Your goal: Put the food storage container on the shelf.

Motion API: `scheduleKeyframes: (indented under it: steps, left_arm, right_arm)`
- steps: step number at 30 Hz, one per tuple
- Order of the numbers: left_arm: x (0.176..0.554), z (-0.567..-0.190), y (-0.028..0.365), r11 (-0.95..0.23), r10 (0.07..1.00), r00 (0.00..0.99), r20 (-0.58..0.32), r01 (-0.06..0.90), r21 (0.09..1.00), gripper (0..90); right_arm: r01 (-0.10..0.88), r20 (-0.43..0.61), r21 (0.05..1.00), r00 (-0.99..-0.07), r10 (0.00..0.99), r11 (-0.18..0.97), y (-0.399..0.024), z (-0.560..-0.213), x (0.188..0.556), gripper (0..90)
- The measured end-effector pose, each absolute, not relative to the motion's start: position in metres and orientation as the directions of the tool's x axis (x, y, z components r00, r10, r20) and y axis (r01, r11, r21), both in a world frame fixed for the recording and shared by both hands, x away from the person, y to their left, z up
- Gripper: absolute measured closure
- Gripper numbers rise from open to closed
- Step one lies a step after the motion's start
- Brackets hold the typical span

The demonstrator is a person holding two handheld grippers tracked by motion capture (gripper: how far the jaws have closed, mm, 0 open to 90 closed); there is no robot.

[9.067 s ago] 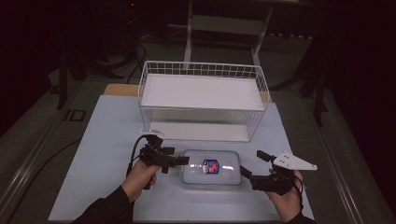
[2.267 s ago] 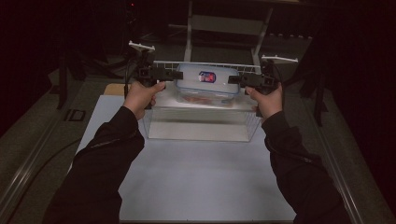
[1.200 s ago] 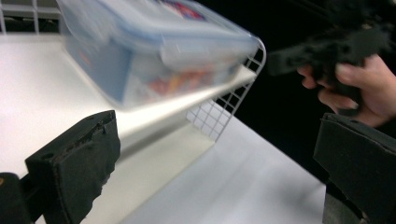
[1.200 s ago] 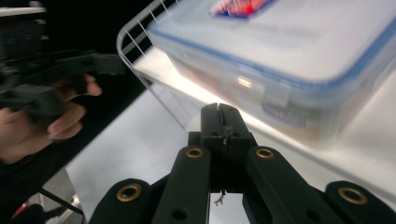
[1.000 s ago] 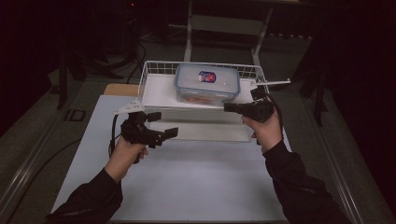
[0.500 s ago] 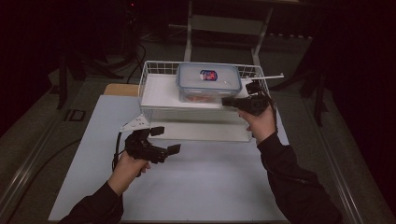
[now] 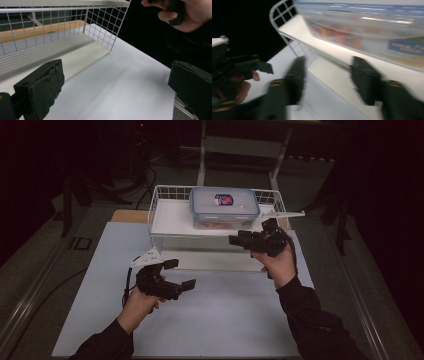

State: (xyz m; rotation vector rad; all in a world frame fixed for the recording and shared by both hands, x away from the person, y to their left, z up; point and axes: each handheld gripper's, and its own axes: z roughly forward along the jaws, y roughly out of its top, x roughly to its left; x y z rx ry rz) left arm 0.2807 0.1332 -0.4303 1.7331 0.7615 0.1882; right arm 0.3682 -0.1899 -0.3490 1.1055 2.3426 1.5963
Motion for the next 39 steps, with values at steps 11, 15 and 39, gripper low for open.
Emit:
scheduleKeyframes:
  steps: [11, 15, 39]
  left_arm:
    - [0.272, -0.438, 0.133, -0.114, 0.556, 0.797, -0.238, 0.356, 0.927, 0.4]
    - [0.268, -0.441, 0.131, -0.126, 0.542, 0.806, -0.237, 0.356, 0.926, 0.4]
    - [0.243, -0.501, 0.133, -0.239, 0.552, 0.802, -0.23, 0.416, 0.877, 0.5]
  right_arm:
    - [0.459, 0.298, 0.87, -0.78, 0.55, 0.179, -0.205, -0.396, 0.33, 14.4]
    - [0.434, 0.265, 0.88, -0.787, 0.557, 0.194, -0.209, -0.407, 0.321, 14.4]
    - [0.45, 0.203, 0.845, -0.77, 0.605, 0.289, -0.248, -0.472, 0.277, 13.6]
